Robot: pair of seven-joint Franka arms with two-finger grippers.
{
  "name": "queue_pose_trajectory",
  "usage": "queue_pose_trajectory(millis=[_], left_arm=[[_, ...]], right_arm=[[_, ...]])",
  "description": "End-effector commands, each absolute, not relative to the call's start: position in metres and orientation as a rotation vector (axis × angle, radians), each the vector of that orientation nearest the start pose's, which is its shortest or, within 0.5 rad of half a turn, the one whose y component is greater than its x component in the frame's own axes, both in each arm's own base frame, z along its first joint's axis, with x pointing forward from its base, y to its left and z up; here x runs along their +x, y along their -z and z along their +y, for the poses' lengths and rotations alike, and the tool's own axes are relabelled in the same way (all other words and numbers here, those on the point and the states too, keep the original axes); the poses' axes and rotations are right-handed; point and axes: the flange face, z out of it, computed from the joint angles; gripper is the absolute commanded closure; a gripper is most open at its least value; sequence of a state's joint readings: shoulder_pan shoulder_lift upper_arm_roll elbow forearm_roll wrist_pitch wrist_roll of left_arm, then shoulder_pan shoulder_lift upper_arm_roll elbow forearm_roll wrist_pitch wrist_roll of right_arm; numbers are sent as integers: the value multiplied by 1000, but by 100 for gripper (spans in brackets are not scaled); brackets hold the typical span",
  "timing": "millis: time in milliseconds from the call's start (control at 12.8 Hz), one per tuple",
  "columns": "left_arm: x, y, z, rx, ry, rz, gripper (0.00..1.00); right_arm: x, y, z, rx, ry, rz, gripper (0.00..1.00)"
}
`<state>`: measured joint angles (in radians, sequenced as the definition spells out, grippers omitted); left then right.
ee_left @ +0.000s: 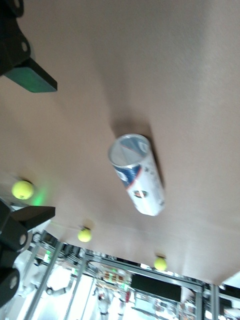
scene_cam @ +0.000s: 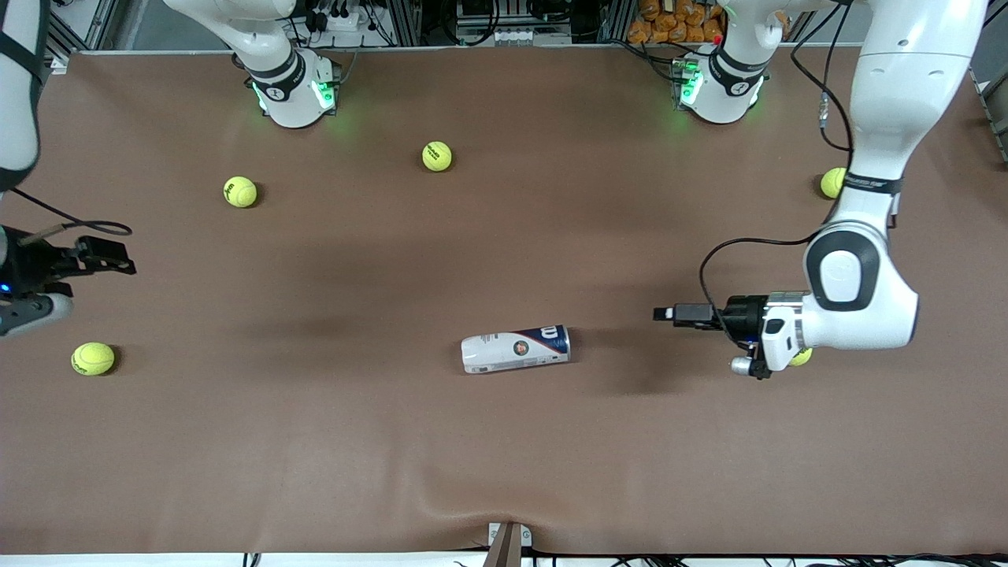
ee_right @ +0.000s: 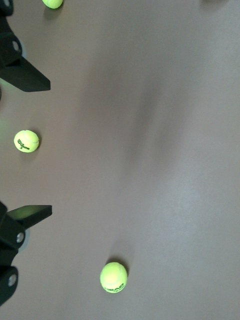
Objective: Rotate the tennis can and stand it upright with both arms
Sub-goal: 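Grasp the can's open end with the left gripper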
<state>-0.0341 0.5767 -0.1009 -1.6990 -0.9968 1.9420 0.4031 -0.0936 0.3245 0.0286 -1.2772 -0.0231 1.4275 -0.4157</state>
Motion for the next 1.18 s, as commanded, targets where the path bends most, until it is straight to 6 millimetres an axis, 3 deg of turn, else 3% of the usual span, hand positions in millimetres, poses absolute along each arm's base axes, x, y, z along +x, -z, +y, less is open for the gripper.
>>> queue_pose_trajectory(millis=[0,235,313,627,784,940,1097], left_arm=[[647,-252,-174,2145,154,95,0],[638,-225,-215,2119,136,139,0],[634,-212,-222,2109,123,129,0],[629,-169,-224,2045,58,84,0],[624,-156,-237,1991,17,80,0],[619,-151,-250,1962,20,104,0],[619,-143,-257,1944,25,127,0]], right_arm=[[598,-577,-39,-3065,-258,-430,0],[558,-601,-23,-3106,-246,-250,0],[552,-606,-29,-3111,-239,-222,0],[539,-618,-54,-3050,-240,-126,0],[531,-636,-54,-3045,-177,-91,0],[516,-649,-52,-3048,-184,71,0],[521,-655,-50,-3060,-133,100,0]])
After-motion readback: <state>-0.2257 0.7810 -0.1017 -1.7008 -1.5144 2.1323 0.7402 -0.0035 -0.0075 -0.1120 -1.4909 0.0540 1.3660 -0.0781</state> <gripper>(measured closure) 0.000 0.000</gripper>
